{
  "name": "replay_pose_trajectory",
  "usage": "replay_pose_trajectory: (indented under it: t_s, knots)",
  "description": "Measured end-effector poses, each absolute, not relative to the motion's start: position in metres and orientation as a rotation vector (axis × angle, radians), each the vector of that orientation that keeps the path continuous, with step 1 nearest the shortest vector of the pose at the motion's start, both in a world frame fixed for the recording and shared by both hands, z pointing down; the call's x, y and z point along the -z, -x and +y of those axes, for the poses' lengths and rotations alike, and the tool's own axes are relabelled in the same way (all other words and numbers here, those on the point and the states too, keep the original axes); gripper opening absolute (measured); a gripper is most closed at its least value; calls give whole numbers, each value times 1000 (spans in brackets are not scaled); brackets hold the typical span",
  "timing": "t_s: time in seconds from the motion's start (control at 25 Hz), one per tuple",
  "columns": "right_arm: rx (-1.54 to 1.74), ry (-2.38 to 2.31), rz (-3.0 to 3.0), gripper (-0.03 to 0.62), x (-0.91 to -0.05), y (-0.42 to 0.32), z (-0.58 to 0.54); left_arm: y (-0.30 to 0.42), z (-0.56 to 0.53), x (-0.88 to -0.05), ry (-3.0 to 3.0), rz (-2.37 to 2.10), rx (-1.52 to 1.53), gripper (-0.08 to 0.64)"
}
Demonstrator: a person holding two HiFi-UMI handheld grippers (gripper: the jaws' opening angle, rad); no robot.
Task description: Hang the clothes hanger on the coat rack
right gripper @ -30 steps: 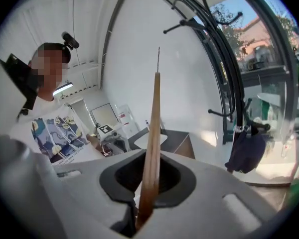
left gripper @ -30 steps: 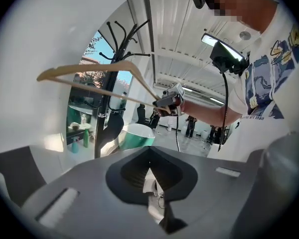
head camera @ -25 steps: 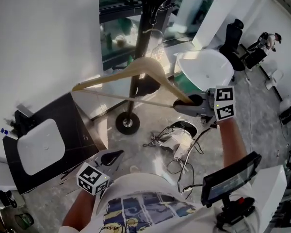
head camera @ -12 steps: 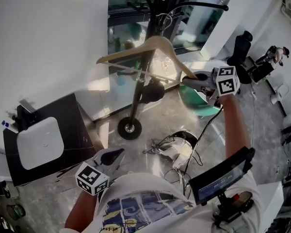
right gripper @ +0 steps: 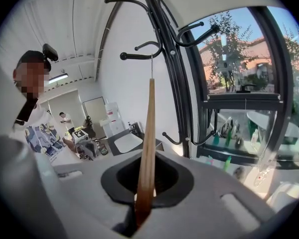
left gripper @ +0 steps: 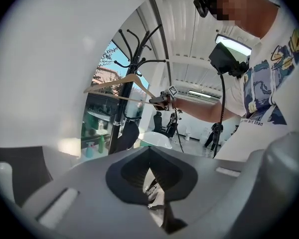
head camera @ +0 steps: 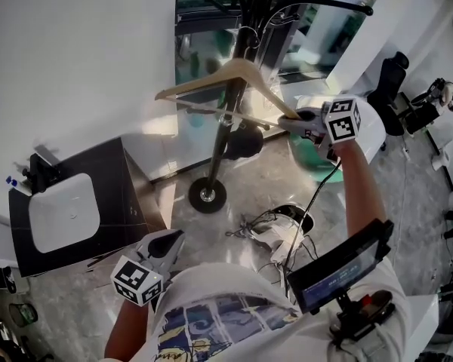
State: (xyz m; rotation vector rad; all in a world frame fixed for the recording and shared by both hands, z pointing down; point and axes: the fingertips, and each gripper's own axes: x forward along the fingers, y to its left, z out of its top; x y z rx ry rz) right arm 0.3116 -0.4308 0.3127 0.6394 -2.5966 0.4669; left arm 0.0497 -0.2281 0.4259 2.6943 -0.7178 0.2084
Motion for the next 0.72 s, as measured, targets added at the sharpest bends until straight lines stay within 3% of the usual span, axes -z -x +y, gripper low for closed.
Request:
replay_pose_trajectory:
  t_s: [0.72]
  knots:
    - [-288, -718, -2590, 11, -323, -321, -446, -62, -228, -424, -2706, -696, -294, 3]
